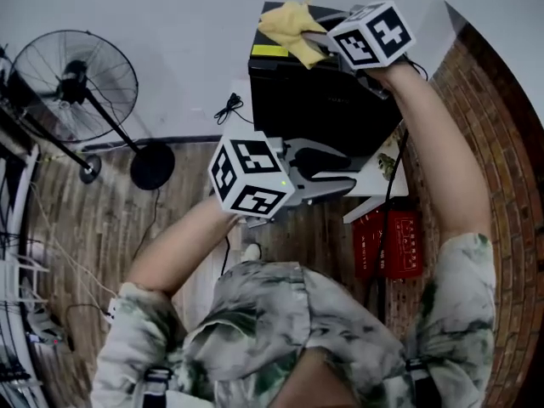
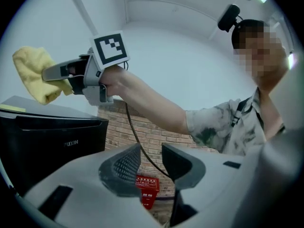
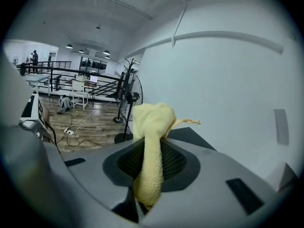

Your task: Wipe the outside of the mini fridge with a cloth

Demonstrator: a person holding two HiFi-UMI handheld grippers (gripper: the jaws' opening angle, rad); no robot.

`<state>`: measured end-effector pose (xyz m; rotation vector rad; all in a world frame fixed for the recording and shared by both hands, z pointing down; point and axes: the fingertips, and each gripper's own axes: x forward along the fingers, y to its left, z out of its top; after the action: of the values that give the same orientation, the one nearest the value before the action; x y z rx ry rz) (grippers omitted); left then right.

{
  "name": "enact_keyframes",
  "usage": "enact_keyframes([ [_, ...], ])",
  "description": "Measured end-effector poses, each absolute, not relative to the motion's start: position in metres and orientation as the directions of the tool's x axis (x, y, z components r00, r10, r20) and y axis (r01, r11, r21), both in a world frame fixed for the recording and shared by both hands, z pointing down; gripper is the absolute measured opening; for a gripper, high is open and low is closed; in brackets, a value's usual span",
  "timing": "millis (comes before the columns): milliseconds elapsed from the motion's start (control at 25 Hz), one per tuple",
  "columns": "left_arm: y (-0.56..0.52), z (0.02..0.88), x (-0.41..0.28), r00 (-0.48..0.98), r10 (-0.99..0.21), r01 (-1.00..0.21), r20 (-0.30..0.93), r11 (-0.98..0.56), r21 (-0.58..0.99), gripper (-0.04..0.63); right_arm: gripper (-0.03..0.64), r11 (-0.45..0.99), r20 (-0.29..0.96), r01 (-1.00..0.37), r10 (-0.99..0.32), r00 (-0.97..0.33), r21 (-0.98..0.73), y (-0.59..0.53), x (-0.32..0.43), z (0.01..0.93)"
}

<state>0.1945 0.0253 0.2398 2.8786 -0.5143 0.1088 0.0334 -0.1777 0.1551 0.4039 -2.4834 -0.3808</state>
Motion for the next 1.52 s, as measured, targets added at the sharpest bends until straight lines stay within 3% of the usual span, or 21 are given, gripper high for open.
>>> enact_keyframes([
  [240, 0.001, 0.246, 0.158, 0.949, -0.289, -0.31, 0.124, -0.927, 0.209, 0.137, 0.095, 0.923, 0.597, -0.163, -0.353, -0.72, 0.349, -0.204, -0.012, 0.189],
  [480, -0.023, 0.252, 0.138, 0.967, -0.226, -0.247, 0.118, -0.942, 0.227, 0.137, 0.095, 0.923, 0.664, -0.192, -0.374, -0.648, 0.332, -0.241, -0.007, 0.215],
  [1000, -0.049, 0.251, 0.166, 0.992, -0.075, -0.096, 0.102, -0.971, 0.217, 0.137, 0.094, 0.858, 0.733, -0.379, -0.5, -0.461, 0.348, -0.318, 0.13, 0.223],
  [1520, -0.081, 0.241, 0.191, 0.991, -0.09, -0.11, 0.099, -0.972, 0.207, 0.137, 0.094, 0.779, 0.756, -0.486, -0.577, -0.308, 0.396, -0.382, 0.251, 0.226],
])
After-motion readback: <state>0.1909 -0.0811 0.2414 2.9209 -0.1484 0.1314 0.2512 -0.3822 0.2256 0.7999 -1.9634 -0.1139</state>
